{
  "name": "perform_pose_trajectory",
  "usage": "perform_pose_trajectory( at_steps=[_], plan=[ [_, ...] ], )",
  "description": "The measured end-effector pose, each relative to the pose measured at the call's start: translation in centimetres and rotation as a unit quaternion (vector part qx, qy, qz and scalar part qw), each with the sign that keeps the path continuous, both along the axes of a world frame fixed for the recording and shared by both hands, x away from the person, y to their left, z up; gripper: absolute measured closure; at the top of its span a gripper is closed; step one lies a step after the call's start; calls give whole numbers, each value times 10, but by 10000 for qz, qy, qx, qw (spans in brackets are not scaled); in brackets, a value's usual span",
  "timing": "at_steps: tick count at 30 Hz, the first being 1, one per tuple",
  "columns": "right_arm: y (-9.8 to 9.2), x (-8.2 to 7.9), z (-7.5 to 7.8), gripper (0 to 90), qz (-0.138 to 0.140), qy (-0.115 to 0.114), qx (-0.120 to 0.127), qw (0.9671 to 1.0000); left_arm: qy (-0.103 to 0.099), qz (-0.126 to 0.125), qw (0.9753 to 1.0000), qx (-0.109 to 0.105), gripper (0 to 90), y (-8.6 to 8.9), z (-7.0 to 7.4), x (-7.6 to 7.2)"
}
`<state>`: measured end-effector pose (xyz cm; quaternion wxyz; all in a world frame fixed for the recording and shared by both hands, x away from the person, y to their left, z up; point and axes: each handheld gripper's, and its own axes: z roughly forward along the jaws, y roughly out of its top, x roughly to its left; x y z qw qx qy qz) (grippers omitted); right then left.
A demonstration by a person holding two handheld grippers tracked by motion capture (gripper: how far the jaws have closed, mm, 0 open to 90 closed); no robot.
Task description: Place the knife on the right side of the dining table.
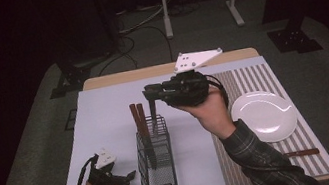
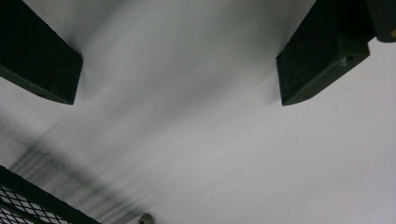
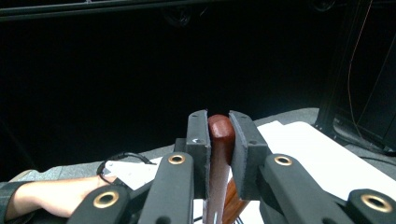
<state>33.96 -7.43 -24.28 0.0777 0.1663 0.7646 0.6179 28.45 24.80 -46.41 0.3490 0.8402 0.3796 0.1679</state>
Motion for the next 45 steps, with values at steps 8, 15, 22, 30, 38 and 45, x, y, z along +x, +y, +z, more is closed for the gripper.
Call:
perform_pose_trajectory(
  at_steps=[8,15,22,30,38,45],
  plan=[
    [-4,-1,18,783,-82,-187,87,9998,-18,5,10000,2,0,0,0,0],
    [-13,-2,33,784,-211,-335,180,9991,-22,10,10000,1,0,0,0,0],
    [-25,-1,40,786,-407,-411,266,9980,-19,15,10000,-2,0,0,0,0],
    [-45,4,43,787,-695,-505,345,9957,-13,8,10000,-4,0,0,0,0],
    [-67,11,35,789,-1115,-532,274,9920,1,-1,10000,14,0,0,0,0],
    [-87,20,25,790,-1554,-511,238,9862,0,3,10000,4,0,0,0,0]
  ],
)
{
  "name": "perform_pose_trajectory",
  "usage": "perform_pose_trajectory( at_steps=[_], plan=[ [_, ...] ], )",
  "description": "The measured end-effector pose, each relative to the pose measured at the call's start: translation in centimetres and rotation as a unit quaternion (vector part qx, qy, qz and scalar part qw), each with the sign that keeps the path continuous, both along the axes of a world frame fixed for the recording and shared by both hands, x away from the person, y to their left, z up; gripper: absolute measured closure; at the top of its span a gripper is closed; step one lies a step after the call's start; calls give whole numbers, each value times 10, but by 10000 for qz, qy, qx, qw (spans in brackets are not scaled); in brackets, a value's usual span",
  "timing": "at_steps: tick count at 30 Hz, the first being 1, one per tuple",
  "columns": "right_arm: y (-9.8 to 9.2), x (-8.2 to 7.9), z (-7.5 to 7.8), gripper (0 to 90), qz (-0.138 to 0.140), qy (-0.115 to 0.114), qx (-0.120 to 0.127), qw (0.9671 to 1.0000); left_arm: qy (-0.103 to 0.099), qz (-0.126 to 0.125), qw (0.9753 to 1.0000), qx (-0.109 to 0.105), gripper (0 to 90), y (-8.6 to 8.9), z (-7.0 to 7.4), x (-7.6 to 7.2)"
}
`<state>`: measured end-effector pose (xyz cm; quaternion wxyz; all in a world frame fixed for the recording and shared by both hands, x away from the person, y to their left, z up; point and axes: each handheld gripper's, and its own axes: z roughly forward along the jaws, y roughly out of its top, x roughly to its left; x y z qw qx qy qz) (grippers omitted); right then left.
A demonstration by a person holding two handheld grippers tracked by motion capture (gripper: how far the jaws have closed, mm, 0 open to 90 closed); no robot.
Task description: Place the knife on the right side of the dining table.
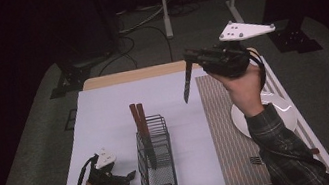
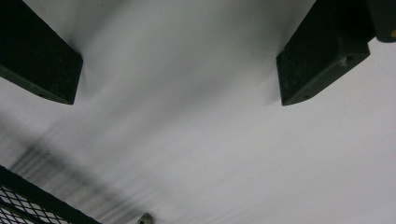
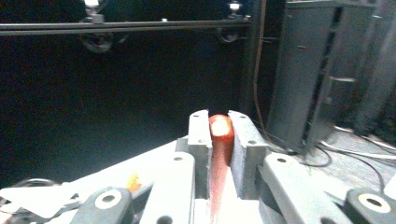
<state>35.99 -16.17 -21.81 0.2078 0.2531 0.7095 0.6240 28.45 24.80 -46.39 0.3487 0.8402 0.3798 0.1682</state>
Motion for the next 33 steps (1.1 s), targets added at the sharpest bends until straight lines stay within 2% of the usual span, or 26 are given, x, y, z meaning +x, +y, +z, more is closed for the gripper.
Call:
perform_pose_trajectory(
  at_steps=[6,15,26,29,32,33],
  plan=[
    [-16,12,-9,790,-356,43,-37,9993,-4,5,10000,-6,0,0,0,0],
    [-38,32,-26,791,-912,151,-56,9957,-10,7,10000,-10,0,0,0,0],
    [-62,57,-52,791,-1535,301,-69,9877,-24,11,10000,-21,0,0,0,0],
    [-68,66,-61,791,-1731,348,-102,9842,-22,10,10000,-16,0,0,0,0],
    [-74,73,-69,792,-1876,396,-117,9814,-19,13,10000,-25,0,0,0,0],
    [-74,73,-69,792,-1876,396,-117,9814,-12,5,10000,-13,0,0,0,0]
  ],
)
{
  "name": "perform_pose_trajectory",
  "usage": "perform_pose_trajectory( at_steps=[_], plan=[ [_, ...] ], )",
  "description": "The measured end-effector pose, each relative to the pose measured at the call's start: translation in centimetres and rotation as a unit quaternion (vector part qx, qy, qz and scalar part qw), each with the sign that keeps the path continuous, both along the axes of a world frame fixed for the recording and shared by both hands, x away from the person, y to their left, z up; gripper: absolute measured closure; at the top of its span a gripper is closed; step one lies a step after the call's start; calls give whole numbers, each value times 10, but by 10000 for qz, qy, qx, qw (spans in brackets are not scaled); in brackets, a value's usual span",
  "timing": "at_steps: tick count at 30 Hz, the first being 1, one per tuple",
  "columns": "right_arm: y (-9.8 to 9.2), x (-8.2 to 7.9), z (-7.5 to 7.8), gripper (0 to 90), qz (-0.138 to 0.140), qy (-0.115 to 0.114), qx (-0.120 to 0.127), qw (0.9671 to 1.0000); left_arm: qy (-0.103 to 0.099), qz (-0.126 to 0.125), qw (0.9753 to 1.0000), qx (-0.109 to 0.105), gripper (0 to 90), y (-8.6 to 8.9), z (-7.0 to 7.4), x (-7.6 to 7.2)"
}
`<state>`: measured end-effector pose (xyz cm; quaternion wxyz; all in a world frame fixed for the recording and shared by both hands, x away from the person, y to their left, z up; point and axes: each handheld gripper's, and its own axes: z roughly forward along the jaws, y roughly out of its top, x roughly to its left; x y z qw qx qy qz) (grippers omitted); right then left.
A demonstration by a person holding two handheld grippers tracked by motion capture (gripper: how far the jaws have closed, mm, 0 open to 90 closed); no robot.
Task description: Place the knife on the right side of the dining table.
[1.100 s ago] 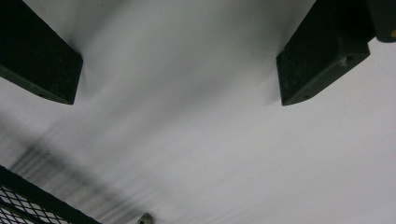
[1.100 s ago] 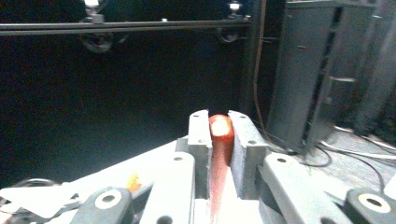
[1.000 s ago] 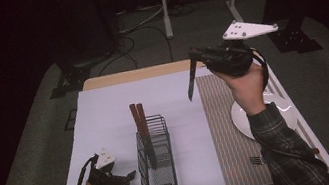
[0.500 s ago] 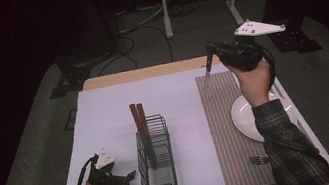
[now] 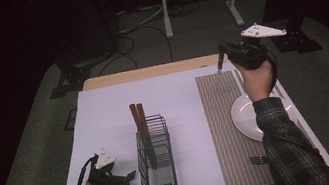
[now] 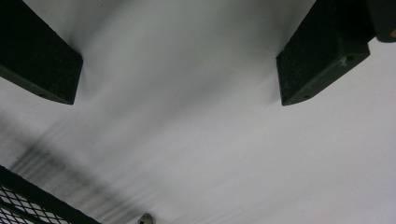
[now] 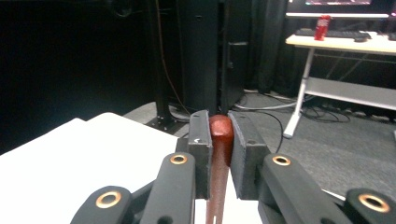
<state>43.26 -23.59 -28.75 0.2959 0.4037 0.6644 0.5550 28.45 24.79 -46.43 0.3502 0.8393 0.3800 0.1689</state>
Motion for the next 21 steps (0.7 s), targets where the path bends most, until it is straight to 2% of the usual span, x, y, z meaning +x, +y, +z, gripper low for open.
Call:
perform_pose_trajectory(
  at_steps=[7,13,21],
  plan=[
    [-9,13,-21,791,-284,139,-11,9995,0,-1,10000,3,0,0,0,0],
    [-13,21,-33,791,-384,244,15,9990,-1,1,10000,0,0,0,0,0],
    [-13,25,-40,791,-394,338,75,9986,0,2,10000,5,0,0,0,0]
  ],
)
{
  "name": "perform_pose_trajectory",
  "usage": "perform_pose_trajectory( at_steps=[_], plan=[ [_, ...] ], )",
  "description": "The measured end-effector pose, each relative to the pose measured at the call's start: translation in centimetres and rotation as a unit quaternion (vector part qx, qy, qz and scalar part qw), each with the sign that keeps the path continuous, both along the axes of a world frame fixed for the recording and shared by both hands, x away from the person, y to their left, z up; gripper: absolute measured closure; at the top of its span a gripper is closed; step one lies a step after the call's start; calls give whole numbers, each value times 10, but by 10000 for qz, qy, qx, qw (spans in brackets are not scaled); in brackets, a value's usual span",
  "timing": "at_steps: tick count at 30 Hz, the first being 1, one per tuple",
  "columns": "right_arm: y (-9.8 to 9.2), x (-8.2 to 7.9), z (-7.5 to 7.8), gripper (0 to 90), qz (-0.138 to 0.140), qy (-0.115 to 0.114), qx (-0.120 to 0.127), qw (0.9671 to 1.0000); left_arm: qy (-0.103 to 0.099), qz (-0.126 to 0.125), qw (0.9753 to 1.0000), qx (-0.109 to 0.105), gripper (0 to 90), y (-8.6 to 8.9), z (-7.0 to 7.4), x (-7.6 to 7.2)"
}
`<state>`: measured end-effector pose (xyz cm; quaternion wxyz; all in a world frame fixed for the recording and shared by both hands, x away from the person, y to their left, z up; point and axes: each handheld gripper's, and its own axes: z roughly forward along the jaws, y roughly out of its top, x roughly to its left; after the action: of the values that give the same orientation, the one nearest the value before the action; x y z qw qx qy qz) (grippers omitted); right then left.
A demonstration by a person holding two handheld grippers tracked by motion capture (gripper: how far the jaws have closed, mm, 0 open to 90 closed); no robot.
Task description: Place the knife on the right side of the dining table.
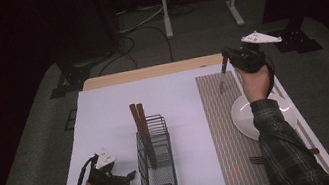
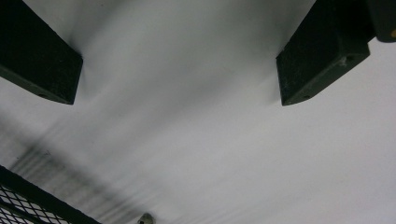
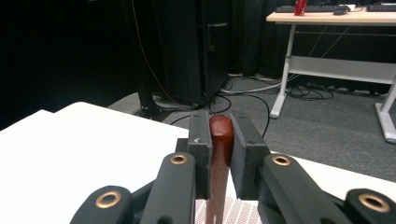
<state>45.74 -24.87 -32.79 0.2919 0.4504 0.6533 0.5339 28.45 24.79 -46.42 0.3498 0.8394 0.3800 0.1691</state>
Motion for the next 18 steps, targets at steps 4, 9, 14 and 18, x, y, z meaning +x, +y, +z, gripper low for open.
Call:
perform_pose_trajectory(
  at_steps=[4,9,14,18],
  plan=[
    [0,2,-3,792,0,-1,-6,10000,1,-4,10000,0,0,0,0,0],
    [-2,2,-5,790,-18,-9,22,10000,-3,0,10000,-3,0,0,0,0],
    [-6,0,-5,778,-100,-17,-65,9999,0,1,10000,0,0,0,0,0],
    [-12,-3,-6,766,-199,-39,-133,9997,1,0,10000,2,0,0,0,0]
  ],
)
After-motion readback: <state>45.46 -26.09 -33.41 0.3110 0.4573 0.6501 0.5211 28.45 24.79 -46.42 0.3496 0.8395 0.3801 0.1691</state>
